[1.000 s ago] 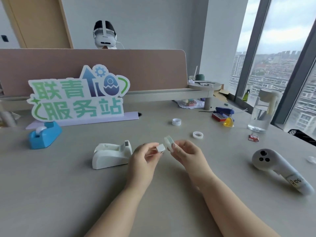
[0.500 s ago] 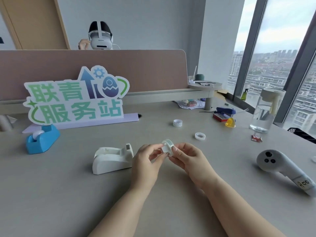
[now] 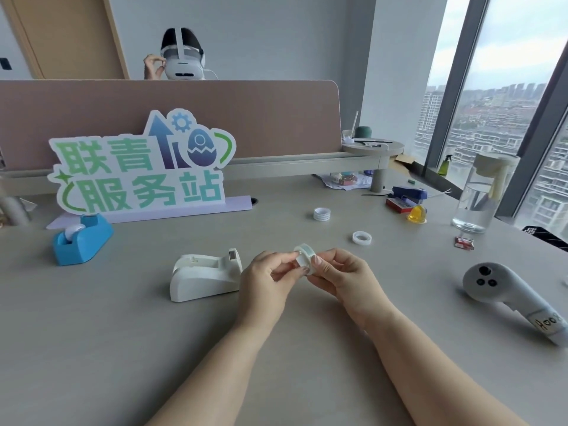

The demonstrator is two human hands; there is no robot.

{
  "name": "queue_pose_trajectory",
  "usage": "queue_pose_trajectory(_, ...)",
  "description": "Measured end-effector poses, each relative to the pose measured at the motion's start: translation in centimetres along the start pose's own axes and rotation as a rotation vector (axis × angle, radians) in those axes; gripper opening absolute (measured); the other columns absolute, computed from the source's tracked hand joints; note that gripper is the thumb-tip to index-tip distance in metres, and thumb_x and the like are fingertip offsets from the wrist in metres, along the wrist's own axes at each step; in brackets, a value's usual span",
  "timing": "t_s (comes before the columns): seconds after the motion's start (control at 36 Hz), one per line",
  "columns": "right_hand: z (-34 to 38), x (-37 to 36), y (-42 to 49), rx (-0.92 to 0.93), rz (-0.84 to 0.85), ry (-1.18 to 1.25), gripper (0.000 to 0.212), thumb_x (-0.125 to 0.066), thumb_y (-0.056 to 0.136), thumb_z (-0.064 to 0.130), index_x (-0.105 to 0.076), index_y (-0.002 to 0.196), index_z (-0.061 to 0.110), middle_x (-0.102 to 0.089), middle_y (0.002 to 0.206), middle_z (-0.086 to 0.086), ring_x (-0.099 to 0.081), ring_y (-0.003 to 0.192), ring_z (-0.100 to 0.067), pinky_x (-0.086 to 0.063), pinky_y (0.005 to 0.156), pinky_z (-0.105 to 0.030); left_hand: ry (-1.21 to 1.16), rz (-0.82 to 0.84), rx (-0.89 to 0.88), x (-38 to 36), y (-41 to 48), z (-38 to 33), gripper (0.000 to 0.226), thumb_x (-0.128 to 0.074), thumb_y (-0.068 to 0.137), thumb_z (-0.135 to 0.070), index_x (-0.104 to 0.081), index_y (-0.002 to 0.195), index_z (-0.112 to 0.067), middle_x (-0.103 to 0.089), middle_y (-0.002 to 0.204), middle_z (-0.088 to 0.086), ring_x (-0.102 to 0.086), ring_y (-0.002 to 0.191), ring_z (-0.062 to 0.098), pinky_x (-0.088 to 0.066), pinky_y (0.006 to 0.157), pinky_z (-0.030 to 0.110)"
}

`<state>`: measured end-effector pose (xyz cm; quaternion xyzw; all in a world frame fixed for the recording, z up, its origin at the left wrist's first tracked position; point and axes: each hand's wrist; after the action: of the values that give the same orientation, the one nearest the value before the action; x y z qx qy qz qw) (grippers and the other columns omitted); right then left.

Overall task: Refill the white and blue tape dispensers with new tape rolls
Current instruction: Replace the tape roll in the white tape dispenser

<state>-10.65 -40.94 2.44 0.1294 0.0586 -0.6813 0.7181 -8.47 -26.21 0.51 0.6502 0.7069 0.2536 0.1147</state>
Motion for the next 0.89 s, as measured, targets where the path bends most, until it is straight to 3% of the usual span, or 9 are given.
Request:
queue_pose_trajectory(0.08, 0.1, 0.2, 0.1, 0.020, -0.025, -0.033, 0.030, -0.066, 0.084, 0.017, -0.062, 0.097, -0.009, -0.072, 0.093, -0.018, -0.069, 0.087, -0.017, -0.055, 0.084, -0.025, 0.036, 0.039, -0.027, -0.1, 0.0, -0.2, 0.032, -0.076, 0.075, -0.014, -0.069, 0.102, -0.028, -0.064, 0.099, -0.011, -0.067, 0.091, 0.005, -0.052, 0.084, 0.022)
queue_pose_trajectory(0.22, 0.4, 1.1, 0.5, 0.030, -0.047, -0.153, 0.014, -0.065, 0.085, 0.012, -0.067, 0.090, -0.002, -0.070, 0.085, -0.012, -0.064, 0.080, -0.016, -0.055, 0.081, -0.023, 0.145, 0.140, -0.112, 1.0, 0.3, 0.1, 0.063, -0.076, 0.074, -0.015, -0.049, 0.127, -0.035, -0.045, 0.123, -0.022, -0.053, 0.111, -0.004, -0.044, 0.090, 0.011)
queue_pose_trajectory(0.31, 0.6, 1.6, 0.4, -0.009, 0.016, -0.228, 0.016, -0.066, 0.085, 0.015, -0.068, 0.091, 0.000, -0.071, 0.087, -0.011, -0.066, 0.079, -0.013, -0.056, 0.078, -0.021, 0.132, 0.250, -0.104, 1.6, 0.4, -0.1, 0.065, -0.074, 0.076, -0.011, -0.046, 0.124, -0.044, -0.044, 0.130, -0.021, -0.052, 0.111, -0.005, -0.047, 0.086, 0.011)
queue_pose_trajectory(0.39, 0.4, 1.6, 0.3, -0.014, 0.043, -0.310, 0.015, -0.066, 0.085, 0.016, -0.069, 0.088, 0.002, -0.070, 0.083, -0.010, -0.062, 0.077, -0.014, -0.052, 0.077, -0.024, 0.159, 0.289, -0.099, 1.5, 0.4, -0.2, 0.054, -0.071, 0.079, -0.006, -0.055, 0.121, -0.036, -0.054, 0.125, -0.010, -0.056, 0.105, -0.003, -0.053, 0.083, 0.020)
queue_pose_trajectory(0.47, 0.4, 1.7, 0.4, 0.014, -0.001, -0.342, 0.015, -0.067, 0.084, 0.016, -0.069, 0.088, 0.002, -0.068, 0.084, -0.014, -0.057, 0.079, -0.021, -0.049, 0.080, -0.033, 0.181, 0.261, -0.072, 1.8, 0.4, 0.0, 0.050, -0.072, 0.079, -0.011, -0.057, 0.123, -0.027, -0.053, 0.118, -0.018, -0.057, 0.104, -0.002, -0.054, 0.084, 0.023)
queue_pose_trajectory(0.61, 0.4, 2.1, 0.5, 0.030, -0.013, -0.362, 0.008, -0.068, 0.084, 0.014, -0.070, 0.084, 0.006, -0.068, 0.086, -0.015, -0.056, 0.080, -0.020, -0.047, 0.080, -0.033, 0.286, 0.330, -0.052, 2.5, 0.0, -0.1, 0.048, -0.072, 0.079, -0.021, -0.057, 0.124, -0.027, -0.051, 0.116, -0.022, -0.053, 0.114, 0.003, -0.046, 0.099, 0.029)
queue_pose_trajectory(0.69, 0.1, 2.1, 0.7, 0.045, -0.025, -0.408, 0.008, -0.069, 0.083, 0.017, -0.071, 0.082, 0.010, -0.068, 0.082, -0.010, -0.055, 0.075, -0.018, -0.047, 0.077, -0.033, 0.408, 0.381, -0.039, 2.7, -0.2, -0.2, 0.052, -0.074, 0.077, -0.025, -0.056, 0.126, -0.024, -0.054, 0.123, -0.009, -0.051, 0.116, 0.006, -0.038, 0.103, 0.022)
queue_pose_trajectory(0.78, 0.0, 2.1, 0.9, 0.051, -0.033, -0.434, 0.009, -0.070, 0.083, 0.020, -0.072, 0.082, 0.011, -0.069, 0.080, -0.009, -0.056, 0.074, -0.016, -0.048, 0.078, -0.033, 0.487, 0.392, -0.034, 2.6, -0.3, -0.2, 0.049, -0.073, 0.079, -0.023, -0.056, 0.125, -0.021, -0.055, 0.121, -0.007, -0.052, 0.112, 0.008, -0.033, 0.092, 0.010)
queue_pose_trajectory(0.89, -0.1, 2.1, 0.9, 0.055, -0.038, -0.451, 0.009, -0.070, 0.082, 0.021, -0.072, 0.081, 0.012, -0.069, 0.079, -0.007, -0.056, 0.072, -0.016, -0.048, 0.075, -0.032, 0.541, 0.350, -0.028, 2.3, -0.2, 0.1, 0.041, -0.069, 0.082, -0.022, -0.059, 0.121, -0.022, -0.062, 0.112, -0.004, -0.056, 0.105, 0.013, -0.034, 0.082, 0.012)
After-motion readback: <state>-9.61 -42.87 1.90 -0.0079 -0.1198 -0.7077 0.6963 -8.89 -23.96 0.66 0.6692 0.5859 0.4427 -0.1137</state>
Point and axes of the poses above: each hand's wrist, its own y-axis towards the middle knuckle, its own x-axis out of the back of the hand, z = x × y
